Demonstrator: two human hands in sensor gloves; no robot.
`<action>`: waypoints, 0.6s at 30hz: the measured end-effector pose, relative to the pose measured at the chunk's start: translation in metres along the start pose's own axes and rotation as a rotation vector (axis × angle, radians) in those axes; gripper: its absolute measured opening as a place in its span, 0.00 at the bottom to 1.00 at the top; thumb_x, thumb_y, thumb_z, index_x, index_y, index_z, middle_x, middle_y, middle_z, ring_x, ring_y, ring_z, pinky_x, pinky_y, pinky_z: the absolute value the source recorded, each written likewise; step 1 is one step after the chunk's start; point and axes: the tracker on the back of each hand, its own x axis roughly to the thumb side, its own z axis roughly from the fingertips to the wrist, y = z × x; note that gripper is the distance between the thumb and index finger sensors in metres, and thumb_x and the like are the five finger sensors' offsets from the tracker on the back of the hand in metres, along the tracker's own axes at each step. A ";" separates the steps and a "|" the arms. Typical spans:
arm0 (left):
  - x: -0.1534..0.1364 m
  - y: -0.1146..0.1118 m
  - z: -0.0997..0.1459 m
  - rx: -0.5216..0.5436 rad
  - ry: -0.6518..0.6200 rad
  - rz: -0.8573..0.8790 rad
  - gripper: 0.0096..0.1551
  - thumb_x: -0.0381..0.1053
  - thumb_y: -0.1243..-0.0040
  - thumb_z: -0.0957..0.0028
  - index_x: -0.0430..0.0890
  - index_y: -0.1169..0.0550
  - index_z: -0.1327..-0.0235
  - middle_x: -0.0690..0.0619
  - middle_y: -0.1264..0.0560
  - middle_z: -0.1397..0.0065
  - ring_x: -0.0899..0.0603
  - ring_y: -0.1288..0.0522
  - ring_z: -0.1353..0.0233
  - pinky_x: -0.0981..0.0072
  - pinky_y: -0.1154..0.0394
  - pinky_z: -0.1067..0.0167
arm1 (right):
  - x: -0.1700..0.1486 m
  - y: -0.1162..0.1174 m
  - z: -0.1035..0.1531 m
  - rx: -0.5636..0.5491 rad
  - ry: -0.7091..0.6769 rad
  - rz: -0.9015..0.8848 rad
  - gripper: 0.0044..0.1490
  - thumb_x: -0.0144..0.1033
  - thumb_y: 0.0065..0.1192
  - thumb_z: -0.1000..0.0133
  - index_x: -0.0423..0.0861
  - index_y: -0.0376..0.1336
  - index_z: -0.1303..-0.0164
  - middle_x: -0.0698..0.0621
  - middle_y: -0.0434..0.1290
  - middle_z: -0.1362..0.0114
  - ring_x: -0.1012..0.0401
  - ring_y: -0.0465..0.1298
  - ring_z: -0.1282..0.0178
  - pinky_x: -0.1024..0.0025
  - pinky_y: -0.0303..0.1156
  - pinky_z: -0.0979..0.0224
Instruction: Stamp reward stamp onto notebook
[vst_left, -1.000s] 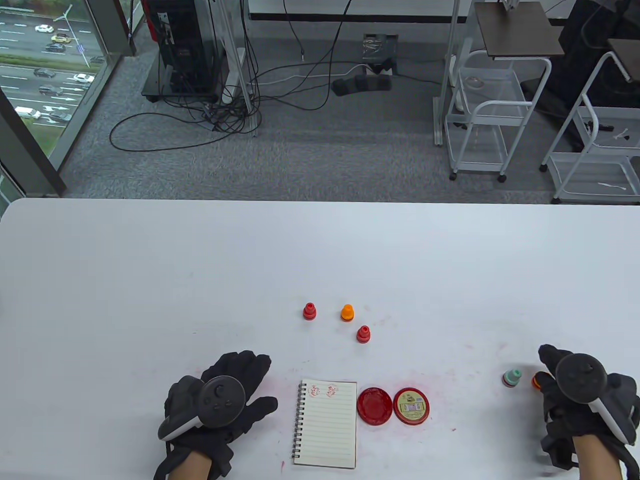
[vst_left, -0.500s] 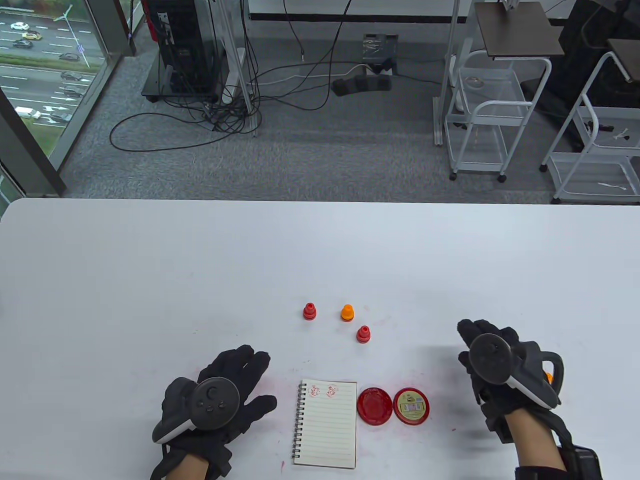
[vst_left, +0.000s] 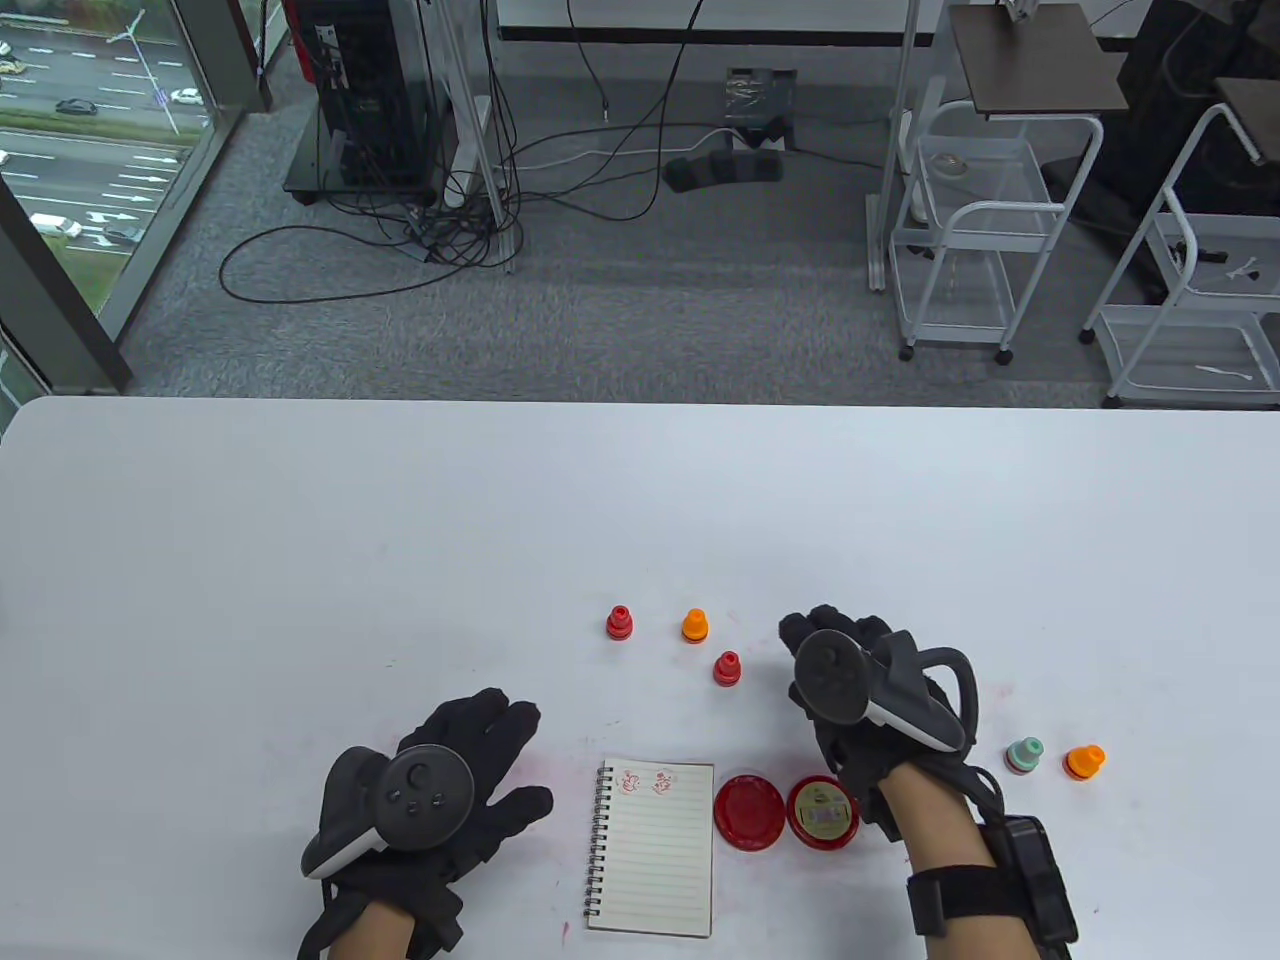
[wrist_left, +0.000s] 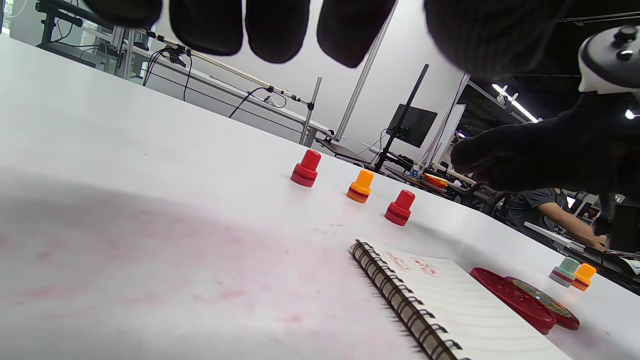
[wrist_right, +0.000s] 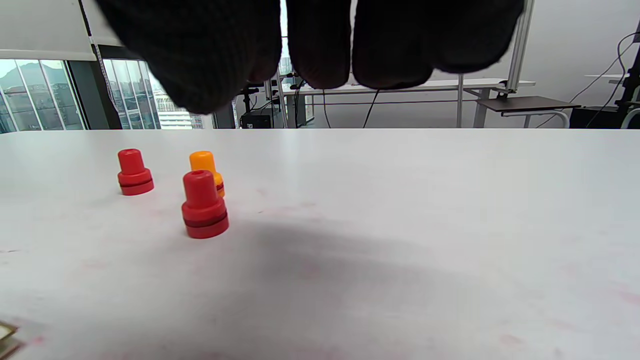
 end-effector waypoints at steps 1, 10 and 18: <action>0.000 0.000 0.000 0.000 0.000 0.001 0.50 0.70 0.45 0.50 0.47 0.35 0.15 0.37 0.41 0.13 0.26 0.39 0.19 0.28 0.37 0.28 | 0.003 0.001 -0.003 0.004 -0.006 0.002 0.40 0.43 0.67 0.50 0.53 0.59 0.26 0.44 0.64 0.19 0.39 0.69 0.28 0.43 0.70 0.31; 0.000 -0.005 -0.005 -0.032 -0.006 0.011 0.50 0.70 0.46 0.50 0.47 0.35 0.16 0.37 0.40 0.13 0.26 0.38 0.19 0.29 0.37 0.28 | 0.031 0.020 -0.031 0.069 -0.051 0.013 0.40 0.43 0.67 0.50 0.53 0.59 0.25 0.44 0.65 0.19 0.39 0.70 0.29 0.43 0.71 0.31; 0.002 -0.003 -0.007 -0.028 -0.020 0.005 0.50 0.70 0.46 0.50 0.47 0.34 0.16 0.37 0.40 0.13 0.26 0.37 0.20 0.29 0.36 0.28 | 0.041 0.033 -0.048 0.094 -0.055 0.040 0.38 0.42 0.67 0.50 0.53 0.61 0.27 0.44 0.67 0.21 0.41 0.72 0.31 0.45 0.72 0.32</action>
